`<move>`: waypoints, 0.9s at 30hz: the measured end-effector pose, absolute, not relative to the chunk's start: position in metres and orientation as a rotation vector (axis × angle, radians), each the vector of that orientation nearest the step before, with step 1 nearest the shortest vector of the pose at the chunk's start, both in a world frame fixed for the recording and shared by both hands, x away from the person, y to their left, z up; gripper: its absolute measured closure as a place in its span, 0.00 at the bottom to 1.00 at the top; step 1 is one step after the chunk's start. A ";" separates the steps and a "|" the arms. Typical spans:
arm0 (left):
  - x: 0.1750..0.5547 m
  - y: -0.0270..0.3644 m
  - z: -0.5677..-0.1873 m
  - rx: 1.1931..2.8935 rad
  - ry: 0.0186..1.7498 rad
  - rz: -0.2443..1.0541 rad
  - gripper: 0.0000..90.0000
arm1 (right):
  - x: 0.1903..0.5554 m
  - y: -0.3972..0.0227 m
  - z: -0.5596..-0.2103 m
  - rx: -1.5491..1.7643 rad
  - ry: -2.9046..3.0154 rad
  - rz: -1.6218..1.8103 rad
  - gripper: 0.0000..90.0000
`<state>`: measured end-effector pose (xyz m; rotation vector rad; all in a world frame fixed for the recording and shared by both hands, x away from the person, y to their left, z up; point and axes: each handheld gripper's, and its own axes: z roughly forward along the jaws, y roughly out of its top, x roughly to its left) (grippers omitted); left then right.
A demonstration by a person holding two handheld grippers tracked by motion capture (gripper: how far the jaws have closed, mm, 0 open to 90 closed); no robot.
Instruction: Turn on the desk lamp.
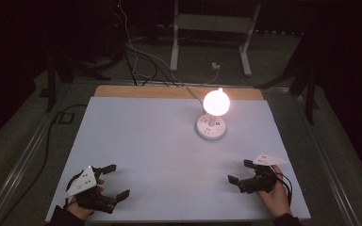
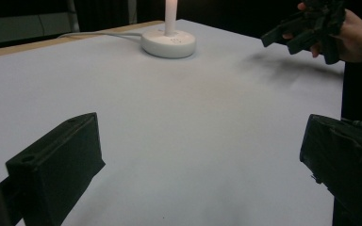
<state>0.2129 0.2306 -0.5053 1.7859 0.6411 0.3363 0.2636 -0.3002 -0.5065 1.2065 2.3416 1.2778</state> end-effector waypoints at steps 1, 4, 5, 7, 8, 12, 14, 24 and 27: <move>0.213 0.231 -0.505 1.785 0.639 0.336 0.00 | 0.261 -0.302 -0.508 1.206 2.335 1.271 0.00; 0.213 0.230 -0.505 1.784 0.640 0.334 0.00 | 0.252 -0.308 -0.512 1.225 2.327 1.252 0.00; 0.213 0.230 -0.505 1.787 0.639 0.335 0.00 | 0.250 -0.310 -0.513 1.233 2.328 1.248 0.00; 0.213 0.230 -0.505 1.787 0.638 0.337 0.00 | 0.246 -0.314 -0.515 1.239 2.322 1.224 0.00; 0.213 0.230 -0.505 1.783 0.639 0.336 0.00 | 0.243 -0.316 -0.516 1.239 2.318 1.213 0.00; 0.213 0.230 -0.505 1.788 0.642 0.334 0.00 | 0.234 -0.325 -0.518 1.252 2.290 1.189 0.00; 0.213 0.230 -0.505 1.784 0.640 0.333 0.00 | 0.230 -0.328 -0.522 1.236 2.291 1.158 0.00; 0.213 0.229 -0.506 1.794 0.642 0.332 0.00 | 0.233 -0.326 -0.526 1.203 2.303 1.142 0.00; 0.213 0.229 -0.506 1.789 0.645 0.331 0.00 | 0.233 -0.324 -0.526 1.189 2.315 1.132 0.00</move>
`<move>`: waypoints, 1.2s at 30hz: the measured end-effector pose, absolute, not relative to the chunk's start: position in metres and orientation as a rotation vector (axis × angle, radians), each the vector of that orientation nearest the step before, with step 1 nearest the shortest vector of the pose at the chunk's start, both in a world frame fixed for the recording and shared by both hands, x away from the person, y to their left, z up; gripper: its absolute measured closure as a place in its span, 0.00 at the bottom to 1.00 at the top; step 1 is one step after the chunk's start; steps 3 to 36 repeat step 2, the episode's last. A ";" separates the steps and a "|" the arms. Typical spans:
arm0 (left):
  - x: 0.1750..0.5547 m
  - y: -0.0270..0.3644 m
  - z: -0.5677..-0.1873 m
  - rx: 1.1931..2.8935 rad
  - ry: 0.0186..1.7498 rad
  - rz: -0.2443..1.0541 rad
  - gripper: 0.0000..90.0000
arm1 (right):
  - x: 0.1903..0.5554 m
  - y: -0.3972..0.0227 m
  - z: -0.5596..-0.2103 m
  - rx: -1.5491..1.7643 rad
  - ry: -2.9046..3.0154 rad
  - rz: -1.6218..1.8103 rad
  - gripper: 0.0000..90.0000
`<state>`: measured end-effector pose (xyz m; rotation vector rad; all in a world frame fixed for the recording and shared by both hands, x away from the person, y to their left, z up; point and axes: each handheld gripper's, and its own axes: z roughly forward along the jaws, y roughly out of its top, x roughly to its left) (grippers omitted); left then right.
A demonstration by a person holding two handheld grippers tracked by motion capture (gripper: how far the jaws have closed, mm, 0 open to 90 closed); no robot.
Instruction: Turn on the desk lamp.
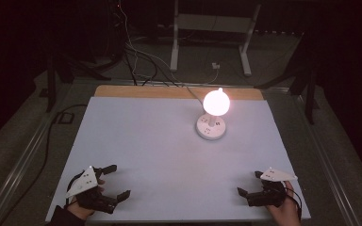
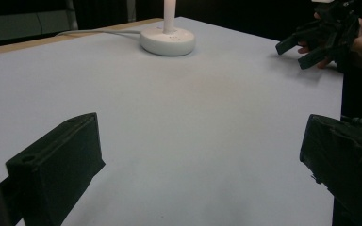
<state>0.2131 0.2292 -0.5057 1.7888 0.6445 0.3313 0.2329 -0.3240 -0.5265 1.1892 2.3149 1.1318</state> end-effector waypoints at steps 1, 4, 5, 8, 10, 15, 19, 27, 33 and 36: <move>0.213 0.229 -0.506 1.794 0.643 0.334 0.00 | 0.233 -0.324 -0.526 1.193 2.311 1.135 0.00; 0.213 0.229 -0.506 1.797 0.643 0.335 0.00 | 0.233 -0.325 -0.526 1.195 2.306 1.141 0.00; 0.213 0.229 -0.506 1.797 0.643 0.335 0.00 | 0.233 -0.325 -0.526 1.195 2.306 1.141 0.00; 0.213 0.229 -0.506 1.797 0.643 0.335 0.00 | 0.233 -0.325 -0.526 1.195 2.306 1.141 0.00; 0.213 0.229 -0.506 1.797 0.643 0.335 0.00 | 0.233 -0.325 -0.526 1.195 2.306 1.141 0.00; 0.213 0.229 -0.506 1.797 0.643 0.335 0.00 | 0.233 -0.325 -0.526 1.195 2.306 1.141 0.00; 0.213 0.229 -0.506 1.797 0.643 0.335 0.00 | 0.233 -0.325 -0.526 1.195 2.306 1.141 0.00; 0.213 0.229 -0.506 1.797 0.643 0.335 0.00 | 0.233 -0.325 -0.526 1.195 2.306 1.141 0.00; 0.213 0.229 -0.506 1.797 0.643 0.335 0.00 | 0.233 -0.325 -0.526 1.195 2.306 1.141 0.00; 0.213 0.229 -0.506 1.797 0.643 0.335 0.00 | 0.233 -0.325 -0.526 1.195 2.306 1.141 0.00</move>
